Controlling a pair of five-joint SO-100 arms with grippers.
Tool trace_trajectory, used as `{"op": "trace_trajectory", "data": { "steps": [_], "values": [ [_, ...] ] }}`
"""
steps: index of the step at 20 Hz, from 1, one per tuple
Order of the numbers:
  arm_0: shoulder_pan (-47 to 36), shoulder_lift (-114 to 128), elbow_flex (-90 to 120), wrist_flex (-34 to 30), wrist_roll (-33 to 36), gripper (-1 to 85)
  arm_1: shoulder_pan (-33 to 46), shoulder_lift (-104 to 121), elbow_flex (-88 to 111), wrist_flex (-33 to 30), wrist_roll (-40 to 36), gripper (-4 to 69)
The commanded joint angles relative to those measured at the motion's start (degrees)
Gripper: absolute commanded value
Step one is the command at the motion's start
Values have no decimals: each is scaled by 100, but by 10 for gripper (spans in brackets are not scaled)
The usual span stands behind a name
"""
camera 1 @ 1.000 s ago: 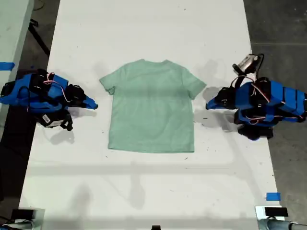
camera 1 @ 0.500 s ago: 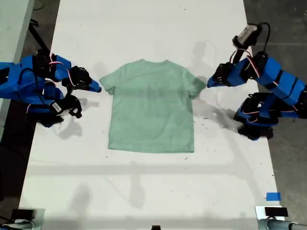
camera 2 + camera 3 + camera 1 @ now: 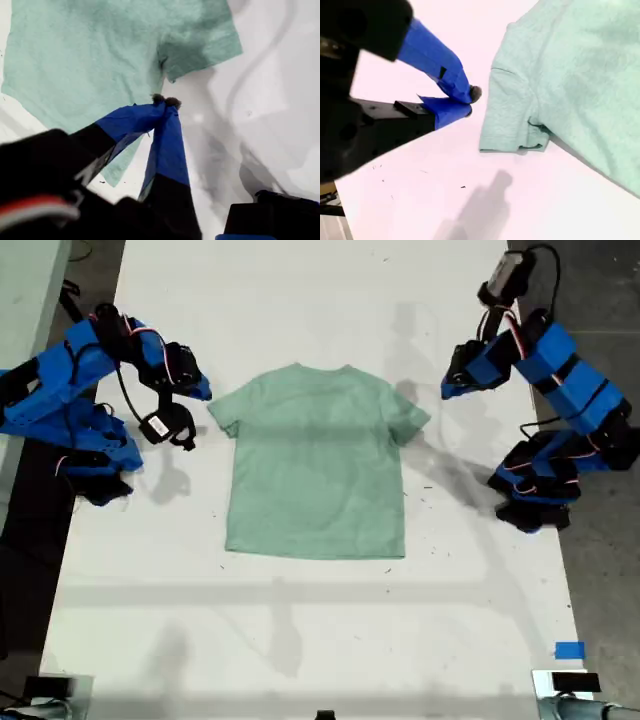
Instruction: Fold t-shirt
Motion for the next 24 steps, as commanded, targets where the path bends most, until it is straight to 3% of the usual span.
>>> {"op": "trace_trajectory", "data": {
  "steps": [1, 5, 9, 16, 24],
  "values": [
    [-255, -149, -448, 158, 114, 2, 176, -9, -387, 18, -439, 36],
    [-264, -176, -448, 158, 132, 43, 325, 141, 26, -167, -870, 171],
    [-264, -229, -448, 132, 132, 44, 422, 492, 1028, -958, -1459, 245],
    [-141, -378, -448, 97, 132, 43, 967, 606, 3217, -3076, -2162, 250],
    [-141, -527, -457, 44, 132, 41, 1134, -694, 3533, -4430, -2619, 250]
  ]
}}
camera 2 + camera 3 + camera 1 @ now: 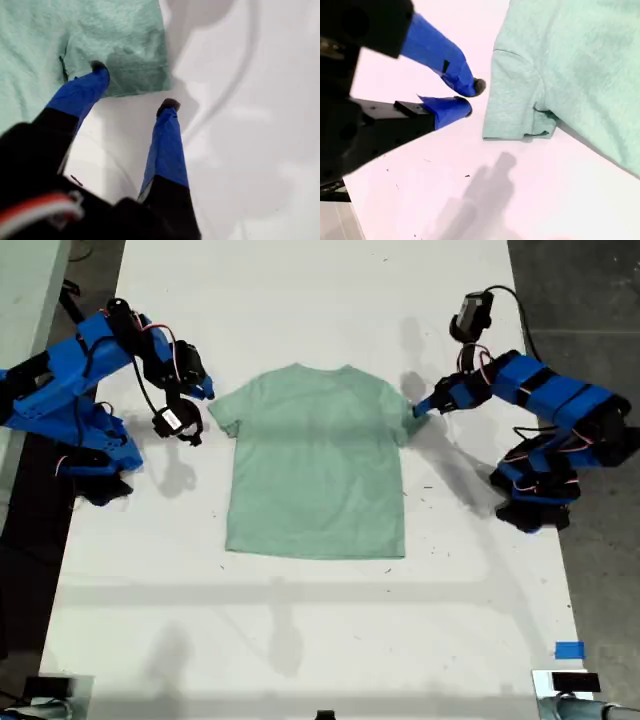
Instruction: Fold t-shirt
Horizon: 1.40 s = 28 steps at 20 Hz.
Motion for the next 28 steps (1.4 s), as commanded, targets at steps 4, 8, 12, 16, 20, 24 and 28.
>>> {"op": "trace_trajectory", "data": {
  "steps": [4, 8, 12, 16, 20, 24, 28],
  "values": [
    [35, -79, -334, -79, 70, 41, 53, -1248, -510, -686, -299, 242],
    [26, -141, -334, -105, 88, 41, 26, -1626, -844, -677, -378, 56],
    [26, -176, -334, -114, 105, 40, 18, -1670, -879, -650, -431, -11],
    [26, -176, -334, -114, 123, 40, -62, -1582, -1072, -299, -431, -17],
    [26, -176, -325, -88, 132, 39, -123, -1072, -1538, 466, -281, -18],
    [26, -176, -325, -97, 132, 39, -211, -835, -2338, 1354, -176, -18],
    [26, -176, -325, -97, 132, 39, -308, -826, -2777, 1696, 0, -18]
  ]
}}
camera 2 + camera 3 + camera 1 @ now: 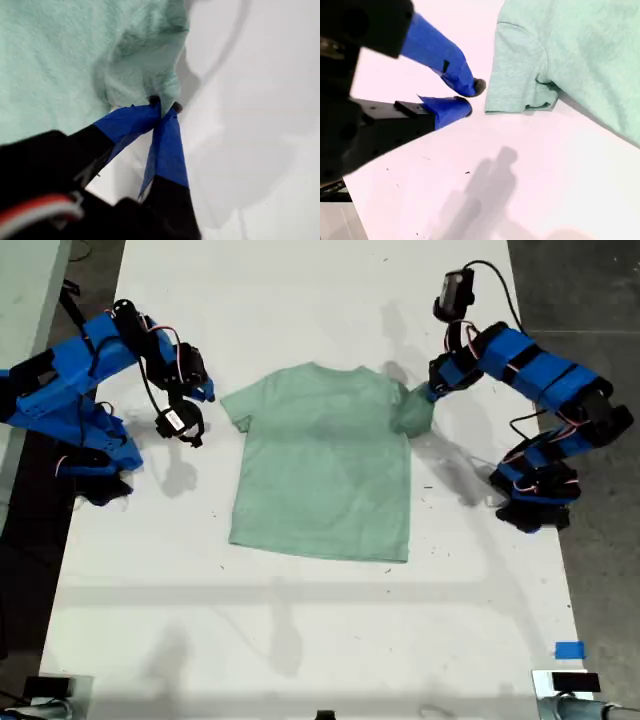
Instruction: Fold t-shirt
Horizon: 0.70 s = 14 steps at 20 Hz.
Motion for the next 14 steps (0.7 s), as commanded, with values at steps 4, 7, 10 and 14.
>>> {"op": "trace_trajectory", "data": {
  "steps": [4, 7, 10, 14],
  "values": [
    [26, 35, -325, -97, 26, 39, -677, 26, -1424, 580, 589, -18],
    [35, 35, -325, -123, 26, 38, -1195, -782, -2689, 923, 958, -18],
    [62, 35, -325, -79, 26, 37, -1688, -1925, -4184, 1187, 1257, -18],
    [79, 53, -316, -53, 26, 36, -2232, -3683, -6319, 1371, 1547, -18]
  ]
}}
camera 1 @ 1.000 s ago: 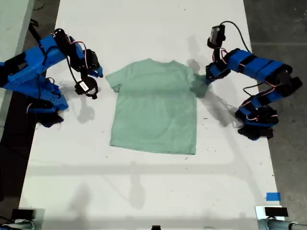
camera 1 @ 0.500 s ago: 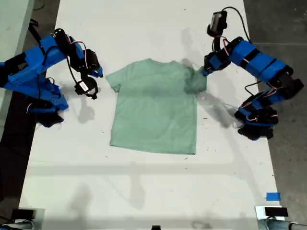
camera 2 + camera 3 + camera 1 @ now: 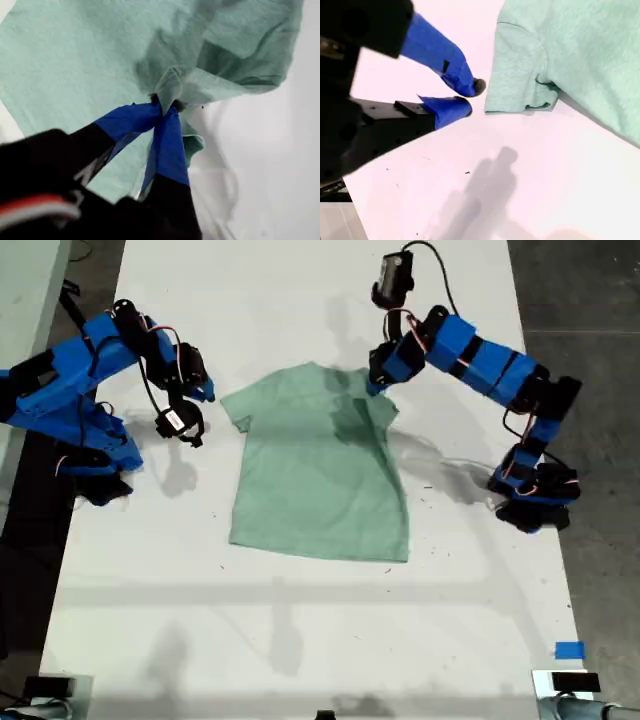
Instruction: Fold t-shirt
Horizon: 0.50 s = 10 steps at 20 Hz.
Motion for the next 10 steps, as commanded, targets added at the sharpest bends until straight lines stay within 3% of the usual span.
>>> {"op": "trace_trajectory", "data": {
  "steps": [1, 10],
  "values": [
    [79, 53, -316, -53, 26, 35, -352, -844, -1740, 132, 202, -18],
    [123, 44, -237, -123, 0, 35, -940, -2268, -2188, -694, 914, -17]
  ]
}}
